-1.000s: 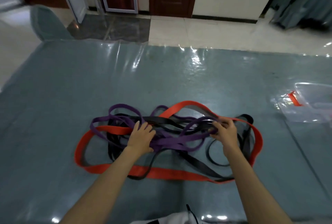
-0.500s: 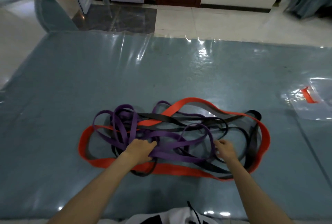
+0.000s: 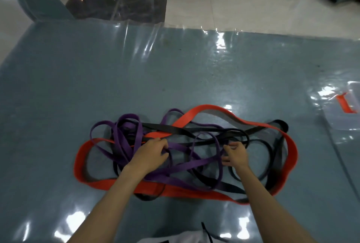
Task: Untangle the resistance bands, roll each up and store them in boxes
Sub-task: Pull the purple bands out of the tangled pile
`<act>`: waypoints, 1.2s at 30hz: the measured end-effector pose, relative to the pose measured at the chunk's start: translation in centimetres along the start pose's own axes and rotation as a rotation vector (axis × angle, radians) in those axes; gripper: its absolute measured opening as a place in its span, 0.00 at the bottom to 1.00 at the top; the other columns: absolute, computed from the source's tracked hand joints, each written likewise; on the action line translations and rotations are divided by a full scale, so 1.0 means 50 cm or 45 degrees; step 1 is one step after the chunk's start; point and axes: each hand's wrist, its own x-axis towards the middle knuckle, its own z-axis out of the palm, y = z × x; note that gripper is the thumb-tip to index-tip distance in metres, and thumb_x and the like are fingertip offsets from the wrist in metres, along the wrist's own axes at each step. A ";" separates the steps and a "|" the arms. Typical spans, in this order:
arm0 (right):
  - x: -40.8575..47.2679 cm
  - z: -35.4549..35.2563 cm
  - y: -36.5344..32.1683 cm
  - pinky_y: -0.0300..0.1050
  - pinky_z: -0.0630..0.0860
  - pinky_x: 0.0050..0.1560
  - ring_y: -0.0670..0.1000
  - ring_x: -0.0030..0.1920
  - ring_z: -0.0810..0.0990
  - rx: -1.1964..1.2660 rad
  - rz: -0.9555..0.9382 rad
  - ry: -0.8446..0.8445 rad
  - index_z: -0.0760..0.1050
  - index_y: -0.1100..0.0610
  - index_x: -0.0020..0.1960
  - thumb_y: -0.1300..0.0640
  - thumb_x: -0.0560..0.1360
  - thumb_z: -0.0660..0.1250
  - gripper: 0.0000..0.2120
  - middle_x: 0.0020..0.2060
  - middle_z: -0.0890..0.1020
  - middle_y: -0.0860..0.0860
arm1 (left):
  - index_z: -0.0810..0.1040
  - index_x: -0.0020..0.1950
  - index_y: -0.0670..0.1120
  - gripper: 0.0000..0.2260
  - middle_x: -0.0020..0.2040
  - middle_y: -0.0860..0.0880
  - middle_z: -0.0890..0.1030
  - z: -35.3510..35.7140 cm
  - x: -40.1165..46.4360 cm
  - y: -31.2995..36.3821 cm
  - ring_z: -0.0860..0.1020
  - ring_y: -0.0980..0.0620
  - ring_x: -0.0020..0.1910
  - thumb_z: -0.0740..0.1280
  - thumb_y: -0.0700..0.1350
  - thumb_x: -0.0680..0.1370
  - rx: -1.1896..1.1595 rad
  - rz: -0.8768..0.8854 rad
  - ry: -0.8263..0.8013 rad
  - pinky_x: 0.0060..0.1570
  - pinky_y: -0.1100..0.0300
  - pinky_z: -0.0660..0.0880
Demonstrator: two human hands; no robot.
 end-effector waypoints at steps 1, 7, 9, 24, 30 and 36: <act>0.006 0.004 0.005 0.58 0.85 0.39 0.61 0.37 0.83 -0.012 0.010 0.036 0.68 0.61 0.63 0.63 0.83 0.67 0.12 0.49 0.81 0.63 | 0.77 0.63 0.48 0.13 0.65 0.49 0.77 0.002 0.007 0.000 0.74 0.45 0.67 0.70 0.49 0.81 -0.008 0.004 0.135 0.64 0.48 0.74; 0.035 0.004 0.033 0.61 0.84 0.48 0.65 0.44 0.85 -0.215 -0.025 0.192 0.78 0.63 0.56 0.63 0.78 0.73 0.08 0.49 0.85 0.66 | 0.60 0.82 0.56 0.38 0.85 0.44 0.55 0.003 0.054 -0.046 0.50 0.40 0.84 0.75 0.57 0.76 0.282 -0.329 0.213 0.77 0.28 0.47; 0.041 0.002 0.035 0.64 0.84 0.52 0.65 0.46 0.86 -0.279 -0.053 0.156 0.82 0.65 0.53 0.63 0.78 0.73 0.07 0.46 0.87 0.64 | 0.51 0.85 0.60 0.45 0.86 0.45 0.47 -0.003 0.068 -0.076 0.44 0.41 0.85 0.75 0.61 0.75 0.217 -0.382 0.089 0.76 0.26 0.44; -0.070 -0.088 -0.013 0.45 0.79 0.50 0.47 0.42 0.82 -0.939 -0.447 -0.851 0.84 0.59 0.54 0.69 0.77 0.71 0.10 0.41 0.85 0.55 | 0.73 0.76 0.52 0.24 0.77 0.51 0.71 0.048 0.075 0.076 0.68 0.49 0.78 0.66 0.45 0.79 -0.037 0.443 0.177 0.77 0.46 0.61; -0.138 -0.055 -0.047 0.42 0.78 0.50 0.48 0.45 0.84 -0.714 -0.799 -0.588 0.81 0.55 0.41 0.74 0.71 0.71 0.14 0.43 0.85 0.52 | 0.60 0.83 0.55 0.41 0.83 0.52 0.61 0.088 0.031 0.144 0.64 0.47 0.80 0.68 0.40 0.72 -0.161 0.605 -0.223 0.76 0.47 0.66; -0.191 -0.041 -0.061 0.45 0.80 0.49 0.51 0.45 0.83 -0.457 -0.804 -0.912 0.82 0.60 0.45 0.67 0.73 0.69 0.05 0.42 0.85 0.54 | 0.80 0.67 0.40 0.27 0.68 0.43 0.81 0.085 -0.027 0.167 0.78 0.44 0.69 0.67 0.27 0.68 -0.565 0.489 0.260 0.73 0.58 0.69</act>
